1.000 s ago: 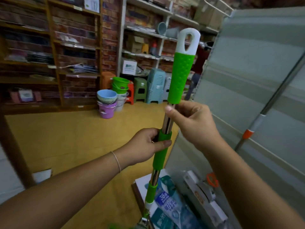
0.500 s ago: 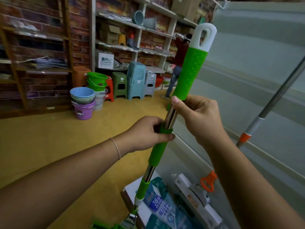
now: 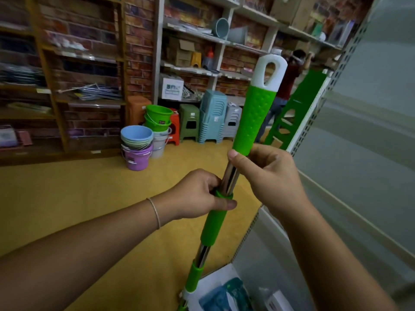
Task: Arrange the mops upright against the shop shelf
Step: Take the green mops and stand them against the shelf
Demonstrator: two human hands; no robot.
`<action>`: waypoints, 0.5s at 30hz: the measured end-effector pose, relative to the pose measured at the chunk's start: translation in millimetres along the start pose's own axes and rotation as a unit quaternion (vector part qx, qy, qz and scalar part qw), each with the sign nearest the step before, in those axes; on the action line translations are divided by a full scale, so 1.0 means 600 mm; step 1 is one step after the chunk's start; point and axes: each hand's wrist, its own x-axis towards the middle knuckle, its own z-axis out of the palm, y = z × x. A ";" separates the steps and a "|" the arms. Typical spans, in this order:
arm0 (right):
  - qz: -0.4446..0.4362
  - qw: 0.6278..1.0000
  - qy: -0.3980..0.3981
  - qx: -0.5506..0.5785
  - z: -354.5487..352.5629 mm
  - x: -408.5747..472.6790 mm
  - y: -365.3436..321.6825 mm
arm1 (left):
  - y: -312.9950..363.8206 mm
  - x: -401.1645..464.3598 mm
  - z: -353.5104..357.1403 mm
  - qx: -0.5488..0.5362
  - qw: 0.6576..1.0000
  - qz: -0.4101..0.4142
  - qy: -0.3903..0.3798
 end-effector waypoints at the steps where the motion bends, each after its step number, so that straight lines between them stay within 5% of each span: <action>1: -0.004 1.000 0.000 -0.001 -0.002 0.017 0.006 | -0.004 0.017 -0.004 0.006 1.000 0.000 -0.001; 15: -0.042 0.995 0.066 -0.053 0.030 0.205 0.058 | -0.036 0.223 -0.102 0.009 0.995 0.078 -0.056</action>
